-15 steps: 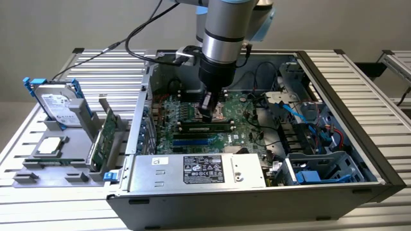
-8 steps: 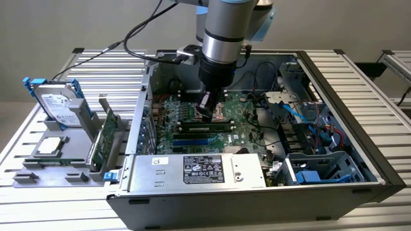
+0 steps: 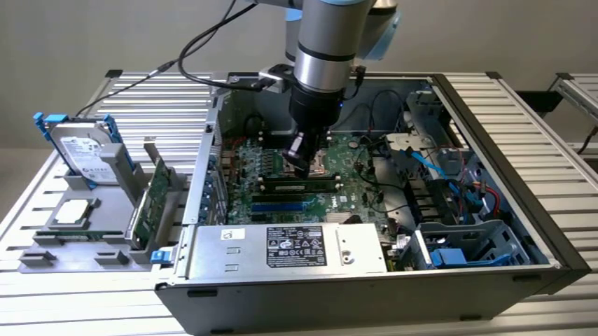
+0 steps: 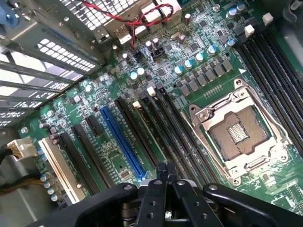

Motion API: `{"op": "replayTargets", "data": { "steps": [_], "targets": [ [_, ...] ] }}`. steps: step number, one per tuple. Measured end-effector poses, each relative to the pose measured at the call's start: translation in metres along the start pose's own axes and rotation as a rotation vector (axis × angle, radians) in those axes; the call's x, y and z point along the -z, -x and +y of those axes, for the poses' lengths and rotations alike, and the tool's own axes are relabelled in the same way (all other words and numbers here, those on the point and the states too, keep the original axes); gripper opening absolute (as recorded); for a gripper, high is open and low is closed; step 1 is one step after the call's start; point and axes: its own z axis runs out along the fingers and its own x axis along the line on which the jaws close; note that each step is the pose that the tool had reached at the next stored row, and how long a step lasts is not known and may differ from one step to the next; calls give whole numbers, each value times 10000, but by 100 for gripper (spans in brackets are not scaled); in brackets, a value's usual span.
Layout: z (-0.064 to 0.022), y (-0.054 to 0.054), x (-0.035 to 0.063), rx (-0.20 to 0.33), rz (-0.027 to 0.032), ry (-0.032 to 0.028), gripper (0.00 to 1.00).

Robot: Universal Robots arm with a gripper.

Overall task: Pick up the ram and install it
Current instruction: 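Press down the ram until it locks into place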

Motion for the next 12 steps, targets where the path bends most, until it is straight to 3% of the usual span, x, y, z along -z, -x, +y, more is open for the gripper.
{"op": "replayTargets", "data": {
  "steps": [6, 12],
  "targets": [
    [1, 0, 1, -619, -16, 4, 11],
    [0, 0, 1, -1309, -29, 53, 11]
  ]
}}
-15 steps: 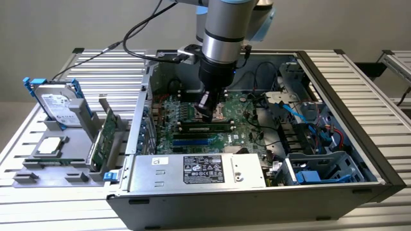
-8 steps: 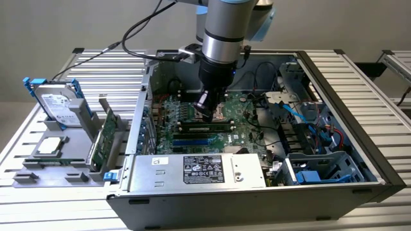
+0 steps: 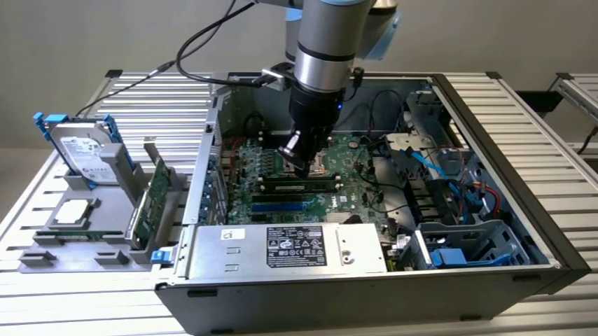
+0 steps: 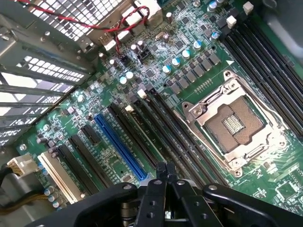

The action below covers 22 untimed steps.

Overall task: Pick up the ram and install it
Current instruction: 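Press down the ram until it locks into place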

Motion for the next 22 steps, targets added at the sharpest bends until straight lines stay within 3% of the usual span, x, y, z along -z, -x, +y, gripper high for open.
{"op": "replayTargets", "data": {
  "steps": [10, 13, 17, 22],
  "targets": [
    [0, 0, 0, -1207, -10, 94, 11],
    [-1, 0, 0, -1524, 7, 87, 11],
    [-1, 0, 0, -1870, 67, -64, 11],
    [0, 0, -2, -2320, 85, -270, 11]
  ]
}}
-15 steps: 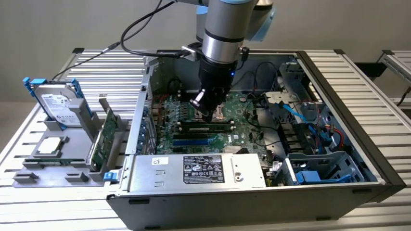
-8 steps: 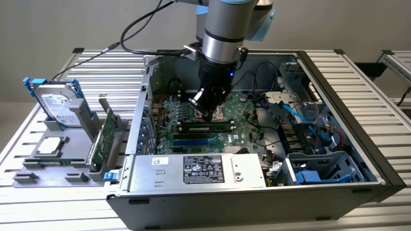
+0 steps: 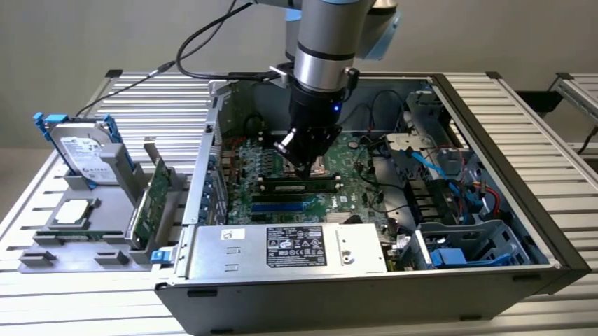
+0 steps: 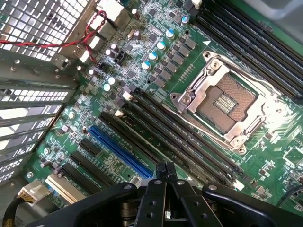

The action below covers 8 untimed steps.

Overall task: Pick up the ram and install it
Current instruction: 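Press down the ram until it locks into place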

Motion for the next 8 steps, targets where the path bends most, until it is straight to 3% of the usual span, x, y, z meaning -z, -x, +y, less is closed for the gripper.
{"op": "replayTargets", "data": {
  "steps": [5, 8],
  "targets": [
    [0, 0, -1, -499, 10, -123, 11],
    [0, 0, -1, -820, 21, -164, 11]
  ]
}}
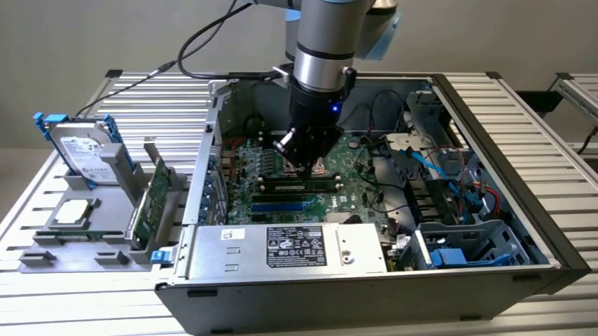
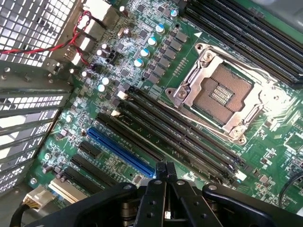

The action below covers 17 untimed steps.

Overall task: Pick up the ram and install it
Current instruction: 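Press down the ram until it locks into place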

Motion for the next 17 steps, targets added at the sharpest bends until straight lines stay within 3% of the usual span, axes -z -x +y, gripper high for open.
{"op": "replayTargets", "data": {
  "steps": [5, 17],
  "targets": [
    [0, 0, -2, -562, 7, -31, 11],
    [1, 2, -14, -1987, -56, 16, 11]
  ]
}}
